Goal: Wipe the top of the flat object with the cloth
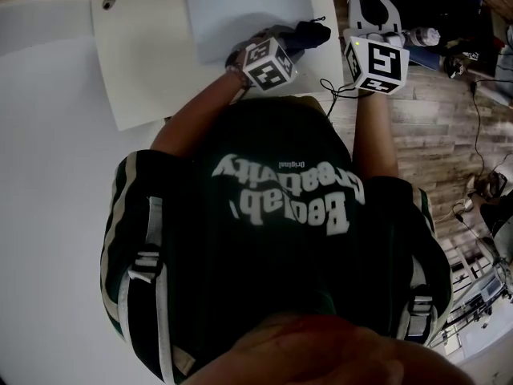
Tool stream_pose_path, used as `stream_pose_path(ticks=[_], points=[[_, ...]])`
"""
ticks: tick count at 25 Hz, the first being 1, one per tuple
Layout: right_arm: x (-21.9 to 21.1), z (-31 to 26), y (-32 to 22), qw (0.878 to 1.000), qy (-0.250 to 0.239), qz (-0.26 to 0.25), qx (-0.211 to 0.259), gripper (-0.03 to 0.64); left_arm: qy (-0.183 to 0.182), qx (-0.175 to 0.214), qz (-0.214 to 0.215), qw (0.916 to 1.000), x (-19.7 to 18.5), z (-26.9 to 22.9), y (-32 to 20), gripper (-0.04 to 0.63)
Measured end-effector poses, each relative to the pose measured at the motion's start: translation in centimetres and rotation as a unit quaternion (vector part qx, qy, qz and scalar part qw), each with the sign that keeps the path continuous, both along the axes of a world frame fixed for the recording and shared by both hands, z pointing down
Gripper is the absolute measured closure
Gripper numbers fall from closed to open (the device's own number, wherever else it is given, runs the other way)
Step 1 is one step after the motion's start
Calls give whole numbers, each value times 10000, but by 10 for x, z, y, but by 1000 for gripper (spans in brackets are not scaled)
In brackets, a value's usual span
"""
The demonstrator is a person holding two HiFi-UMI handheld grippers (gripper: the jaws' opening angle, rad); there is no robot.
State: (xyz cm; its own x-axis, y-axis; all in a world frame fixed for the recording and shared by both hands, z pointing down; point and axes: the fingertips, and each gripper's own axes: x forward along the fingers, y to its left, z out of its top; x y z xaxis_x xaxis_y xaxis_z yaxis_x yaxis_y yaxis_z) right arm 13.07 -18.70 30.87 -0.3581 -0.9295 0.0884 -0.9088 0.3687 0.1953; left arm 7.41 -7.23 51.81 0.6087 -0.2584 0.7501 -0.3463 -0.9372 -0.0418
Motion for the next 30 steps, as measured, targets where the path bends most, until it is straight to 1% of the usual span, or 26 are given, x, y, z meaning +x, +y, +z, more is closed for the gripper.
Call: stream_pose_path(ticks=[5, 9, 14, 18, 23, 30], points=[[-14, -3, 3, 9999, -4, -126, -20, 621, 94, -96, -471, 9988, -24, -5, -1, 448], [-23, 9, -1, 9996, -4, -266, -77, 621, 137, -215, -838, 9962, -41, 5, -3, 448], [-36, 23, -16, 9984, -24, -553, -102, 621, 90, -205, -1205, 9925, -59, 20, -8, 448], [-57, 35, -23, 9964, -22, -836, -127, 621, 64, -260, -1559, 9874, -84, 33, -6, 448], [-92, 35, -22, 9932, -45, -1151, -135, 620, 47, -325, -1973, 9798, -124, 34, 5, 448], [-143, 32, -25, 9860, -93, -1664, -41, 621, -57, -277, -2653, 9638, -174, 39, 17, 448]])
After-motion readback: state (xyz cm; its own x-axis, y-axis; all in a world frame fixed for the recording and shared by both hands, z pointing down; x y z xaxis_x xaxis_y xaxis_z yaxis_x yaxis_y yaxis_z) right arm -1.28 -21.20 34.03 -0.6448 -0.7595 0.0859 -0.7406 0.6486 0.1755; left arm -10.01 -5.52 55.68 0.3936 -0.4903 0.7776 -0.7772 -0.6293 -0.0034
